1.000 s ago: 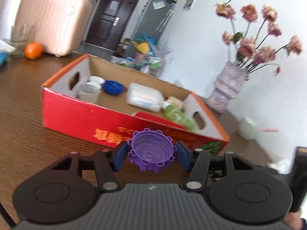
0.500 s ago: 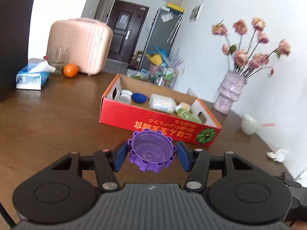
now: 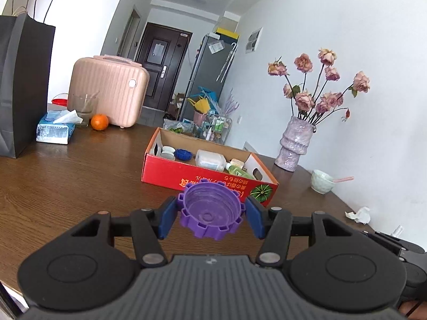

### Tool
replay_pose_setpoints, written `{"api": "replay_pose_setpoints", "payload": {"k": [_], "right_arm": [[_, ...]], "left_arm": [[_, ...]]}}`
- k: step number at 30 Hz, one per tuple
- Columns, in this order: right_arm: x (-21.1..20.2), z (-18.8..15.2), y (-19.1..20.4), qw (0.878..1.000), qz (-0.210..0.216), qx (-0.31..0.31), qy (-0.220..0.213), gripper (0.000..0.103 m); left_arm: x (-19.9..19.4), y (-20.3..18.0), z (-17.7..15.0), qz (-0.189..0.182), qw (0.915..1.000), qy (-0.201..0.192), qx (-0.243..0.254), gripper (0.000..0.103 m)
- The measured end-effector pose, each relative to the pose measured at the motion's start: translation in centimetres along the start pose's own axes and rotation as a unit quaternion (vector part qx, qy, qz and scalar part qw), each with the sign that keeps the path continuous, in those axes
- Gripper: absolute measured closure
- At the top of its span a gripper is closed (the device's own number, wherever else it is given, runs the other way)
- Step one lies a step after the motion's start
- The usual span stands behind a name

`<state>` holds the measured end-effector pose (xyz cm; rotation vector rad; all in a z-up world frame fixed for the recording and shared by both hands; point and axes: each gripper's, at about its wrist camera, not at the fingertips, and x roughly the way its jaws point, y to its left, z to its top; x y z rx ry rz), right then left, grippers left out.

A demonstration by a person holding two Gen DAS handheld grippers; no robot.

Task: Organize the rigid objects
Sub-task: 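Carry the purple cap and white cap over the box with both grippers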

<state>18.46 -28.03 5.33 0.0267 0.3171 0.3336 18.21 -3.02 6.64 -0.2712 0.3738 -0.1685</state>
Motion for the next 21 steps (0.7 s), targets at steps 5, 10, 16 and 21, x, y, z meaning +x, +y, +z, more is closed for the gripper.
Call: {"api": "replay_pose_setpoints", "payload": {"k": [5,10,16,21], "right_arm": [[-0.4,0.1,0.4,1.0,-0.002,-0.006,-0.003,0.065],[0.6,0.1,0.1,1.0,-0.007,-0.002,0.005,0.065],[3.4,1.3,0.2,1.0,-0.012,-0.027,0.006,0.065],[7.1,4.0,-0.9,0.999,-0.015,-0.036,0.003,0.065]], "left_arm": [[0.0,0.2,-0.2,-0.005,1.0,0.002,0.001,0.046],[1.6,0.7,-0.2,-0.009,0.9999,0.012,-0.001,0.047],[5.4,1.4,1.2,-0.011,0.9997,0.02,0.002,0.046],[9.6,1.7,4.5,-0.024,0.9994,0.013,0.022,0.046]]}}
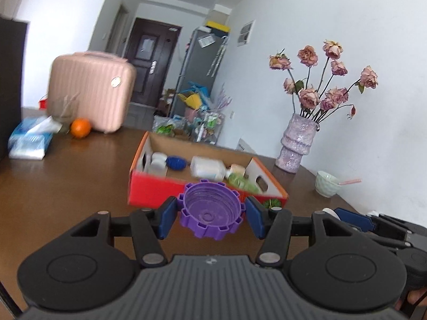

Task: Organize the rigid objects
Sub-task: 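Carry the purple cap and white cap over the box with both grippers, then lower both caps into the box and open both grippers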

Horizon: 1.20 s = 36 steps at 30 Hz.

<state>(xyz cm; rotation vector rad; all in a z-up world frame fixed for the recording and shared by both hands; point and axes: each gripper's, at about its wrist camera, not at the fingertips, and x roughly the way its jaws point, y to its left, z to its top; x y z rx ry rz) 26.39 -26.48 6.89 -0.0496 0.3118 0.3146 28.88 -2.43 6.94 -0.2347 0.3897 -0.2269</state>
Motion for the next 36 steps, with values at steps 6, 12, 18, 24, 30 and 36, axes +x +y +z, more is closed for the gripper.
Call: {"api": "replay_pose_setpoints", "payload": {"k": [6,12,18,24,30,36], "right_arm": [[5.9,4.5,-2.6,1.0,0.001,0.01,-0.007,0.065],[13.6,8.0,-5.7,0.998,0.013,0.047,0.026,0.065],[22.1,9.0,-7.8,0.991,0.022,0.077,0.105,0.065],[29.0,7.3,-8.1,0.98,0.011,0.088,0.18,0.064],[30.8,5.3,-8.6,0.976,0.016,0.136,0.169,0.049],[29.0,4.9,-9.1,0.978,0.027,0.164,0.126,0.04]], "left_arm": [[5.5,1.3,5.6,-0.002,0.9994,-0.022,0.027,0.046],[13.1,3.3,8.9,-0.009,0.9998,0.004,0.014,0.046],[21.6,4.3,8.0,0.002,0.9972,0.071,0.022,0.046],[27.7,5.5,5.1,0.023,0.9928,0.117,0.016,0.028],[27.6,5.8,5.0,0.007,0.992,0.122,0.031,0.02],[26.7,5.5,5.7,0.021,0.9926,0.113,0.039,0.018]]}}
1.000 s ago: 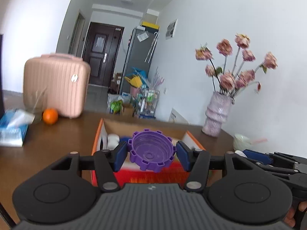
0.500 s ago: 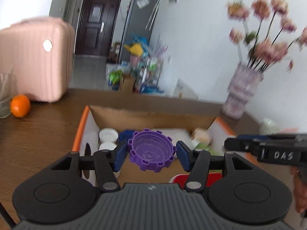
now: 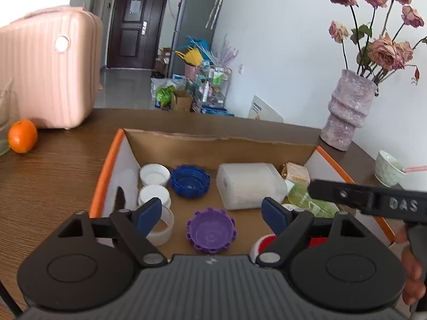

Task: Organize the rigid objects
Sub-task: 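Lower both caps into the box and open both grippers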

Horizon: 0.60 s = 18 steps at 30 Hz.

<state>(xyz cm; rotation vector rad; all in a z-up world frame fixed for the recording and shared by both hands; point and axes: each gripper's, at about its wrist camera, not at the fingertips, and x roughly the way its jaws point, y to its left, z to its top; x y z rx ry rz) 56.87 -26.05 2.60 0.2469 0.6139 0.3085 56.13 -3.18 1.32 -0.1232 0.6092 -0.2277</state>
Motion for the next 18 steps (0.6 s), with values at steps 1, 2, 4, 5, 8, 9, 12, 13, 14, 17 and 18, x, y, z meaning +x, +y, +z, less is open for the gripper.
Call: {"api": "replay_pose_setpoints", "payload": {"k": [1,2,4,5,8,9,12,13,14,17,18], "right_arm": [[-0.3,0.0,-0.1,1.0,0.001,0.0,-0.001,0.04],[-0.6,0.0,-0.2,1.0,0.0,-0.002,0.0,0.04],[-1.3,0.0,-0.4,1.0,-0.011,-0.008,0.005,0.04],[-1.8,0.1,-0.6,1.0,-0.017,-0.009,0.006,0.039],[-4.5,0.6,-0.9,1.0,-0.027,-0.013,-0.005,0.034],[-5.3,0.8,-0.9,0.999,-0.032,-0.017,-0.008,0.031],[-7.5,0.9,-0.4,0.998,-0.039,-0.041,0.001,0.022],[-8.3,0.9,-0.3,0.998,-0.04,-0.044,0.0,0.022],[-9.1,0.7,0.0,0.998,-0.04,-0.049,0.001,0.022],[-11.6,0.0,1.1,0.997,-0.044,-0.063,-0.007,0.019],[-12.3,-0.4,1.6,0.996,-0.045,-0.07,-0.013,0.019]], "left_arm": [[0.0,-0.1,0.1,0.003,1.0,-0.001,-0.001,0.017],[-0.2,-0.2,0.1,0.006,1.0,0.0,0.0,0.017],[-0.7,-0.4,0.0,0.011,0.9999,0.0,0.003,0.017],[-1.0,-0.5,0.0,0.015,0.9999,-0.002,0.003,0.017],[-2.4,-1.2,-0.2,0.034,0.9992,-0.006,0.018,0.015],[-2.9,-1.6,-0.3,0.04,0.9987,-0.005,0.03,0.015],[-5.3,-2.6,-0.8,0.045,0.9975,-0.011,0.054,0.015],[-6.2,-2.8,-0.9,0.046,0.9973,-0.014,0.056,0.015],[-7.2,-2.9,-1.0,0.047,0.997,-0.018,0.058,0.014],[-10.5,-3.3,-1.8,0.055,0.9955,-0.039,0.067,0.007],[-11.6,-3.3,-2.1,0.059,0.9948,-0.048,0.068,0.005]]}}
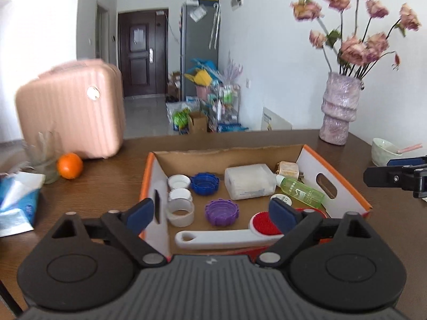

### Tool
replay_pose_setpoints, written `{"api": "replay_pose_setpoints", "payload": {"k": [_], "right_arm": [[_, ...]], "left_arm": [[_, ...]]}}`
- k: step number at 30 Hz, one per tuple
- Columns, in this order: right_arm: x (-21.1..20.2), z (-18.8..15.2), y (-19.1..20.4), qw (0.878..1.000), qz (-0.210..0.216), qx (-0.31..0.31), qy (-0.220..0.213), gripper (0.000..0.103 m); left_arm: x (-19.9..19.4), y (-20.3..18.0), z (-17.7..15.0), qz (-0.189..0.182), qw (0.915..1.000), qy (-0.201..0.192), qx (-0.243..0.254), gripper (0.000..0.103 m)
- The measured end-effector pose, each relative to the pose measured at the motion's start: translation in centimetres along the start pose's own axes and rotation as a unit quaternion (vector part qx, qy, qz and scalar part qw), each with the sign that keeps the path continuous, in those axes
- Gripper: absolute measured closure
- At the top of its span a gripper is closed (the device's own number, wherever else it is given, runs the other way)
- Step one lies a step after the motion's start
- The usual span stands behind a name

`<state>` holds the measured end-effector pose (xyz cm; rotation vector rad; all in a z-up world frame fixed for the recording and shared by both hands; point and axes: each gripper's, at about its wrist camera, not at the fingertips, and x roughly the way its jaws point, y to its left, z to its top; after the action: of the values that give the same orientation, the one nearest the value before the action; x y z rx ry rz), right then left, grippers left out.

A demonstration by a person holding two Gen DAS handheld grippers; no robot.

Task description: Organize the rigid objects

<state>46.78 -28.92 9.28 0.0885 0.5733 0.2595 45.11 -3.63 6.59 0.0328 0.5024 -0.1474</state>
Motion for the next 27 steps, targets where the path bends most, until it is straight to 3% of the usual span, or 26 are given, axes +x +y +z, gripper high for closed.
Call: {"api": "replay_pose_setpoints", "payload": {"k": [5,8,10,18,22,27], "right_arm": [[-4.0,-3.0,2.3,0.993,-0.049,-0.053,-0.094,0.001],[-6.1,-5.9,3.3,0.981,-0.064,-0.079,-0.164,0.0],[-6.9,-7.8,3.8,0.976,-0.064,-0.093,-0.186,0.0],[-8.0,-11.9,5.4,0.982,-0.074,-0.086,-0.153,0.0],[-10.0,-13.2,6.2,0.983,-0.073,-0.074,-0.15,0.0],[-13.6,-16.6,7.4,0.986,-0.072,-0.073,-0.131,0.0]], "left_arm": [[-5.2,0.4,-2.7,0.037,0.9972,-0.065,0.003,0.0],[-7.7,0.8,-4.8,0.04,0.993,-0.111,-0.008,0.0],[-9.0,0.8,-6.1,0.037,0.9911,-0.128,-0.005,0.0],[-11.6,1.0,-8.8,0.04,0.992,-0.12,-0.009,0.0],[-12.6,1.1,-10.3,0.046,0.994,-0.098,-0.018,0.0],[-16.4,0.7,-13.0,0.049,0.9941,-0.097,-0.012,0.0]]}}
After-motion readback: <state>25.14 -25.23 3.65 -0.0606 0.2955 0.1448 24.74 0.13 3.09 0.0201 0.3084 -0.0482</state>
